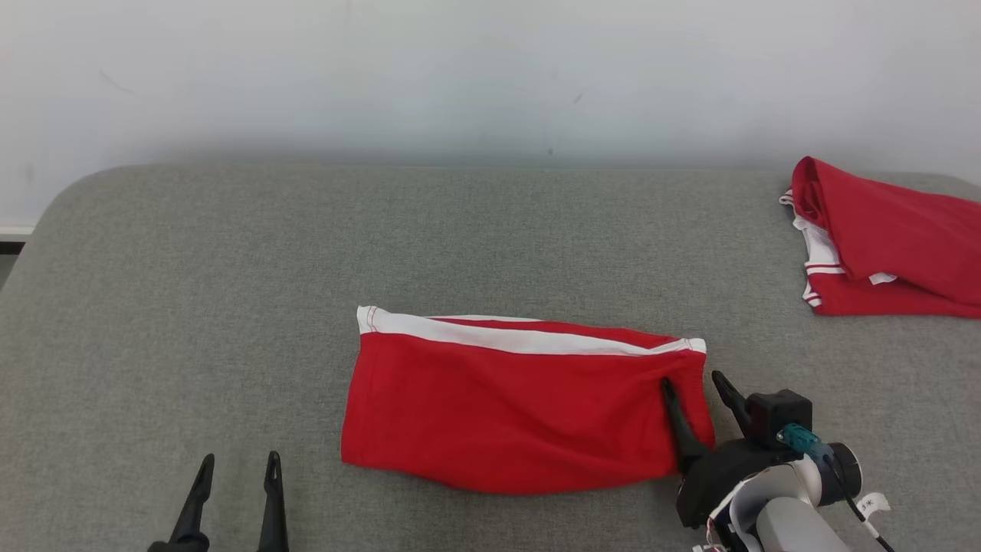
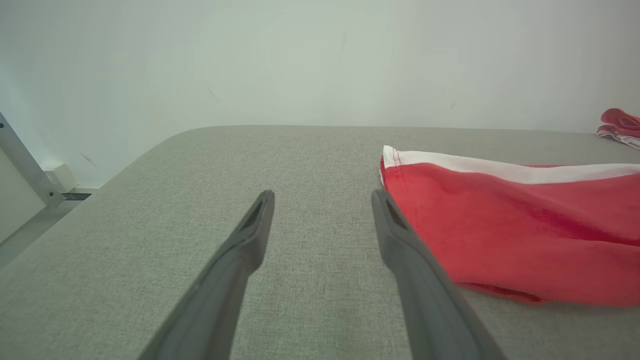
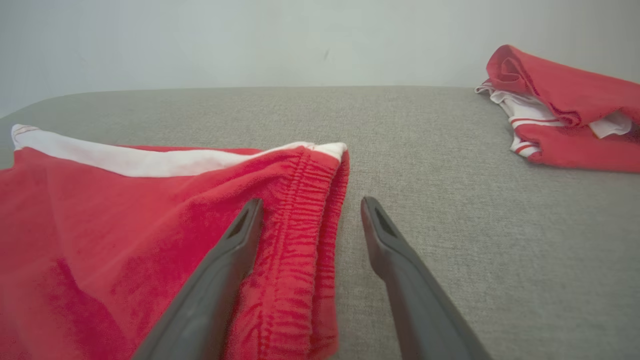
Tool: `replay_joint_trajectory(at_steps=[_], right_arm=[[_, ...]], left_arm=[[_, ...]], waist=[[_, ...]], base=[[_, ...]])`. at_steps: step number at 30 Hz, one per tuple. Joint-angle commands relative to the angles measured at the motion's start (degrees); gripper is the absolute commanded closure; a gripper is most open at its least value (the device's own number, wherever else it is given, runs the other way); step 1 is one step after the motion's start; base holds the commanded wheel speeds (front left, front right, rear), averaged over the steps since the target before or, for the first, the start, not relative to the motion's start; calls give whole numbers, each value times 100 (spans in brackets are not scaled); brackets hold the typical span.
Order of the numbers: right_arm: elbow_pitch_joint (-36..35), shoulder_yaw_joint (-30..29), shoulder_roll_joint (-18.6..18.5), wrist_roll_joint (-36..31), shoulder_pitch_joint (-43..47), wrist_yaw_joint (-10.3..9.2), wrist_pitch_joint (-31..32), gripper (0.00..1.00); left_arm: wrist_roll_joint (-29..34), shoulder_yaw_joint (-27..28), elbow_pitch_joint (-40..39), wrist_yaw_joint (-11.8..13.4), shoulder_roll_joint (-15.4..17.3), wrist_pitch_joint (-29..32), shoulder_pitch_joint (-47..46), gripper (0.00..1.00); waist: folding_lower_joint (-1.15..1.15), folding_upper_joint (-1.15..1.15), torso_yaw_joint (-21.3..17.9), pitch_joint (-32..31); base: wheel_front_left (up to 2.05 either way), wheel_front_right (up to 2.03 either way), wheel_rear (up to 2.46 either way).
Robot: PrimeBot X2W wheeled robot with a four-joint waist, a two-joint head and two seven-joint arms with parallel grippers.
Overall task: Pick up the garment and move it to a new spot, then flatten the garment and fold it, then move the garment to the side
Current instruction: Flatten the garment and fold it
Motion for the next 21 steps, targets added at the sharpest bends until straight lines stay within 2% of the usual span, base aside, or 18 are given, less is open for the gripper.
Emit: replay_joint_trajectory(at_steps=[1, 10, 16, 17, 18, 19, 21], right_arm=[[132, 29, -27, 19, -128, -15, 25, 0], [1407, -67, 15, 376, -708, -15, 520, 0], [1762, 156, 131, 1032, -810, -15, 905, 0], [1777, 281, 163, 1292, -863, -14, 1055, 56], [1775, 347, 172, 1428, -886, -4, 1145, 70], [1765, 409, 177, 1555, -896, -3, 1232, 100], [1767, 467, 180, 1675, -907, -3, 1322, 100]], left_arm=[[70, -14, 4, -22, -25, -11, -56, 0], [123, -18, 109, -85, -67, -11, -81, 0], [129, 10, 128, -90, -76, -11, -46, 0], [143, 14, 136, -98, -80, -11, -75, 0], [146, 13, 141, -103, -82, -11, -99, 0], [147, 12, 146, -108, -83, -11, -119, 0], [145, 10, 153, -113, -83, -11, -129, 0]], waist=[[-1, 0, 91, 58], [-1, 0, 263, 69], [-1, 0, 272, 53], [-1, 0, 268, 61], [-1, 0, 267, 65], [-1, 0, 267, 67], [-1, 0, 268, 67]], base=[[0, 0, 0], [0, 0, 0], [0, 0, 0], [0, 0, 0], [0, 0, 0], [0, 0, 0], [0, 0, 0]])
